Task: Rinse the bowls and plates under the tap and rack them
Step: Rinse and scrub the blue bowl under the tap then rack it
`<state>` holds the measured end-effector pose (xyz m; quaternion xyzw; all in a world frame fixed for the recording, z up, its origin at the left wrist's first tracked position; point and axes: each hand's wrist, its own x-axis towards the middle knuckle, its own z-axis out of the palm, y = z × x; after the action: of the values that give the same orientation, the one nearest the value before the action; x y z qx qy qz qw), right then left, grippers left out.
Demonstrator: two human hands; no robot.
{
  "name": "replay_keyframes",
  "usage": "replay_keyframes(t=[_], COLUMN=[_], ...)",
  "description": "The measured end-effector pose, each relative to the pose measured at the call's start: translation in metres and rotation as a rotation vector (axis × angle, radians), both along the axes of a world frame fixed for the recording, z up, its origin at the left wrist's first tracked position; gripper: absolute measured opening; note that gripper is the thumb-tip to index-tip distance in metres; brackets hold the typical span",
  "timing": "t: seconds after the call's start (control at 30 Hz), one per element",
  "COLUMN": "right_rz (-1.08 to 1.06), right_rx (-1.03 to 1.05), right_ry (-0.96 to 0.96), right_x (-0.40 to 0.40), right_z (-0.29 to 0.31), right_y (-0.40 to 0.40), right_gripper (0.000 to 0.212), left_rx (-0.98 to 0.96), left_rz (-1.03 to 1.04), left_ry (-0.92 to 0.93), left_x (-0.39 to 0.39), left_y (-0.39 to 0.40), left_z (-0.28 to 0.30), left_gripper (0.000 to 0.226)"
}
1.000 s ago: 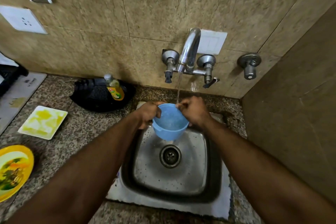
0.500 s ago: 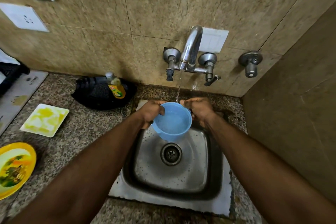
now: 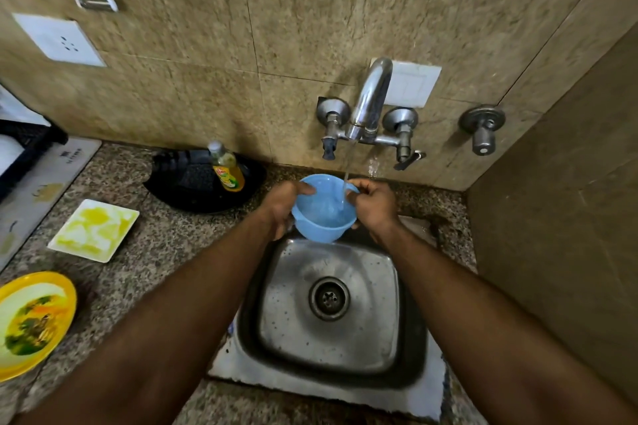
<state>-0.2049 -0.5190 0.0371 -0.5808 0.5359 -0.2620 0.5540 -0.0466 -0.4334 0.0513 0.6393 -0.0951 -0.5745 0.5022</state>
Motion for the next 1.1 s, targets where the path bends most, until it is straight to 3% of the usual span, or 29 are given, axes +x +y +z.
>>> replay_keyframes(t=[0.13, 0.27, 0.33, 0.43, 0.57, 0.7, 0.83, 0.9, 1.0, 1.1], right_rz=[-0.038, 0.362, 0.485, 0.47, 0.534, 0.529, 0.416, 0.37, 0.345, 0.412], right_rx=[0.014, -0.368, -0.467, -0.463, -0.391, -0.386, -0.346, -0.386, -0.47, -0.528], right_ry=[0.158, 0.555, 0.652, 0.623, 0.646, 0.636, 0.663, 0.707, 0.78, 0.831], right_x=[-0.001, -0.015, -0.018, -0.024, -0.035, -0.034, -0.023, -0.022, -0.021, -0.025], right_z=[-0.002, 0.002, 0.005, 0.003, -0.004, 0.002, 0.007, 0.006, 0.015, 0.023], right_y=[-0.002, -0.013, -0.016, -0.017, -0.015, -0.015, -0.015, -0.014, -0.007, 0.004], right_gripper=[0.005, 0.017, 0.029, 0.038, 0.04, 0.039, 0.034, 0.032, 0.021, 0.014], left_rx=[-0.038, -0.039, -0.056, -0.148, -0.118, 0.003, 0.008, 0.001, 0.135, 0.241], left_rz=[0.07, -0.141, -0.182, -0.02, 0.041, -0.042, 0.02, 0.073, 0.062, 0.115], left_ry=[-0.154, -0.206, -0.21, -0.22, -0.303, -0.156, -0.081, -0.194, -0.436, -0.37], left_x=[-0.014, -0.013, -0.015, -0.021, -0.031, -0.031, -0.031, -0.032, -0.041, -0.059], left_y=[0.012, 0.016, 0.012, 0.003, 0.002, -0.001, -0.008, -0.009, 0.001, 0.005], left_z=[-0.018, -0.024, -0.021, -0.025, -0.033, -0.028, -0.025, -0.035, -0.047, -0.044], left_gripper=[0.031, 0.027, 0.02, 0.007, 0.02, 0.027, 0.029, 0.031, 0.038, 0.035])
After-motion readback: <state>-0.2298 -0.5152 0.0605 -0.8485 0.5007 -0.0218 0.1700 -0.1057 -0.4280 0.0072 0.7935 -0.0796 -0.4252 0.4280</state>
